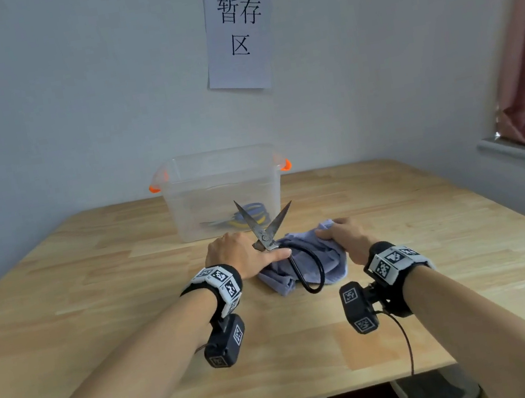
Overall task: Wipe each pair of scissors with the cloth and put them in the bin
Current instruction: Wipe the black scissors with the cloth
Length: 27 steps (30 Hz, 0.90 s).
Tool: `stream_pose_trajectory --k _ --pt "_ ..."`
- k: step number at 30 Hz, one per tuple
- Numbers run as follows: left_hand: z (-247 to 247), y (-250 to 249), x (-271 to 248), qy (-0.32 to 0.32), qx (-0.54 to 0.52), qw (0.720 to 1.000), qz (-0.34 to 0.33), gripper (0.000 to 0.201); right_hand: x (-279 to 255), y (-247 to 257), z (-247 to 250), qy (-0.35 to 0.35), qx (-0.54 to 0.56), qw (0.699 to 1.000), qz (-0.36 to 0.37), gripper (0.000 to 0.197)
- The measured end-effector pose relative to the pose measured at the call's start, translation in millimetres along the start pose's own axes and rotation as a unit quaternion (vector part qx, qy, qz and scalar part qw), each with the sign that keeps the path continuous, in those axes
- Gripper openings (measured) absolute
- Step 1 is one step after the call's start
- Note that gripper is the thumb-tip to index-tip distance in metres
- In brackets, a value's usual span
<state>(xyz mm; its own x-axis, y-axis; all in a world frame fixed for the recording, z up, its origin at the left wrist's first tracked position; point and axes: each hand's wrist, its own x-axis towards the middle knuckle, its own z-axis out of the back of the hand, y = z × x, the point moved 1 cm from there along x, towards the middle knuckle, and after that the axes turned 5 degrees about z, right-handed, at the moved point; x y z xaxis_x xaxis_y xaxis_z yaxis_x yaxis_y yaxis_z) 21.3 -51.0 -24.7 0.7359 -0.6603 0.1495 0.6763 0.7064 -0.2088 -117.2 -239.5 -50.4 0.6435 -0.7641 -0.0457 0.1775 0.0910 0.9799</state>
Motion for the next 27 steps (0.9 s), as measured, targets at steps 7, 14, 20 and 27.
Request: stream_pose_trajectory --k 7,14,20,27 --pt "18 -2 0 -0.005 -0.031 0.999 0.04 0.074 -22 37 8 -0.044 -0.021 0.994 0.099 0.027" --pt "40 -16 -4 -0.007 -0.072 0.995 0.066 0.073 -32 53 -7 0.055 -0.074 0.989 0.119 0.02" --pt "56 -18 2 -0.019 -0.121 0.989 0.08 0.072 -41 67 -17 0.089 0.074 0.988 0.1 0.032" --pt "61 -24 12 0.015 -0.283 0.955 0.085 0.055 -45 77 -31 0.111 0.143 0.98 0.087 0.034"
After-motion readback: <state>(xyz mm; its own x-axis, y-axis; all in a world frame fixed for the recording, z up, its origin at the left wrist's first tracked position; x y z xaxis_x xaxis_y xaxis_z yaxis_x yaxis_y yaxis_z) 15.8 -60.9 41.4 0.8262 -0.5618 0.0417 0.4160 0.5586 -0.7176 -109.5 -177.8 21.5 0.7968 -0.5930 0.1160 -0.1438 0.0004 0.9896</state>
